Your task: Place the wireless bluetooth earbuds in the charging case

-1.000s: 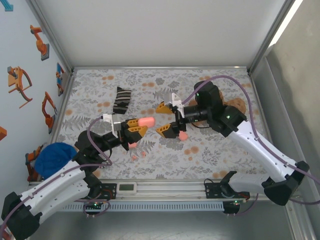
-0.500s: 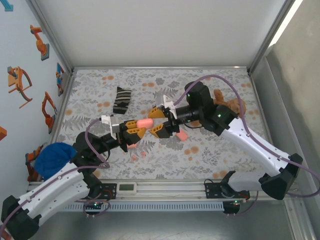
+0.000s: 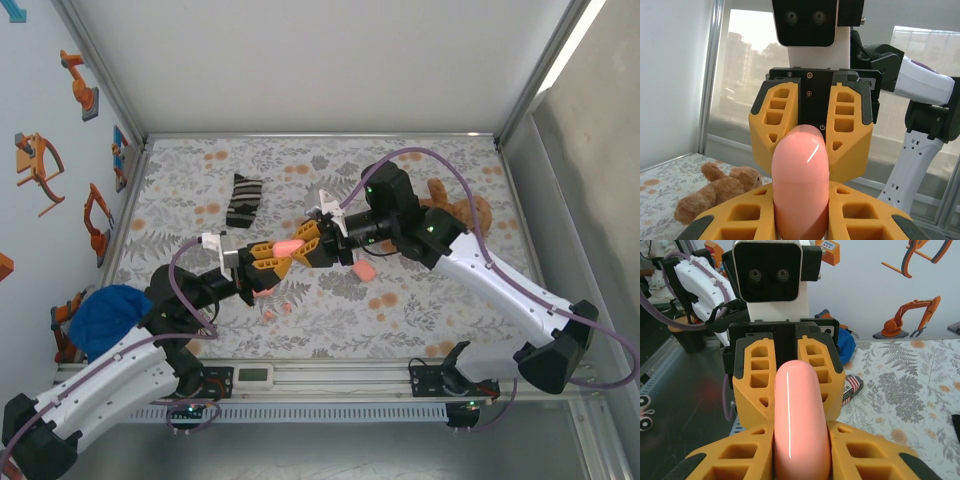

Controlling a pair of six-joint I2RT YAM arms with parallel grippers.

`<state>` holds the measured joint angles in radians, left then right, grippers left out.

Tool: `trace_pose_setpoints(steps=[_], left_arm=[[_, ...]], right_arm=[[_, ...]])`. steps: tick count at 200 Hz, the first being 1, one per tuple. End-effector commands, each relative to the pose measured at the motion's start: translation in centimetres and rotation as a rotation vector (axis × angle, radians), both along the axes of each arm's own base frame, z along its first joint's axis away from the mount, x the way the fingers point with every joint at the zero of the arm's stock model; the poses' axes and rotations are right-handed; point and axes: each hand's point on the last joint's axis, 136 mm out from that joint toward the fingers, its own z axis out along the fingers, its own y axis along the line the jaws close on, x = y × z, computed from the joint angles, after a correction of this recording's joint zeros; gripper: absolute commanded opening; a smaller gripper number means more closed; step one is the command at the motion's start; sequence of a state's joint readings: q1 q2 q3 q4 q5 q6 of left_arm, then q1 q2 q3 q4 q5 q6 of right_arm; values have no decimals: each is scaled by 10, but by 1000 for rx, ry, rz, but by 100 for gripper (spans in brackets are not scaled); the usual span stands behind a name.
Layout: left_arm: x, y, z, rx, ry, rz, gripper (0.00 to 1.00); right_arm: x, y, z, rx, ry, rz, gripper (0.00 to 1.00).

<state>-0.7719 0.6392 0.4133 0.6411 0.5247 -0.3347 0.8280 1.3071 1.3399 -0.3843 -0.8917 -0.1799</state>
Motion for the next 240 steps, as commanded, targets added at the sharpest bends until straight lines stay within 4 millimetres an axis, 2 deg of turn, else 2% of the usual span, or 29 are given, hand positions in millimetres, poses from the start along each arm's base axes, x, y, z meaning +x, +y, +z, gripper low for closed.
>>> trace_pose_setpoints(steps=[1,37,57,66,85,129,150,178,200,240], left_arm=[[1,3,9,-15,-33,24,0],[4,2,7,-8,-23,36,0],[7,2,5,-1,-15,51,15],[9,3,3,4,-11,60,24],[10,3,0,12,-3,71,35],[15,8,-10,36,21,113,51],[17,14,-14,45,31,151,58],[26,29,-24,81,64,258,70],[38,48,-37,129,119,387,75],[49,79,-60,206,181,561,82]], right_arm=[[-6,1,16,37,-23,24,23],[-5,0,17,37,-6,4,19],[-4,-1,20,47,-2,-14,18],[-2,-1,20,50,-6,-30,18],[5,-3,18,47,-13,-77,16],[17,-3,9,17,7,-152,15],[30,-5,1,-5,36,-205,15],[55,-12,-18,-49,98,-308,15],[79,-22,-42,-99,163,-407,15],[115,-43,-104,-211,292,-551,15]])
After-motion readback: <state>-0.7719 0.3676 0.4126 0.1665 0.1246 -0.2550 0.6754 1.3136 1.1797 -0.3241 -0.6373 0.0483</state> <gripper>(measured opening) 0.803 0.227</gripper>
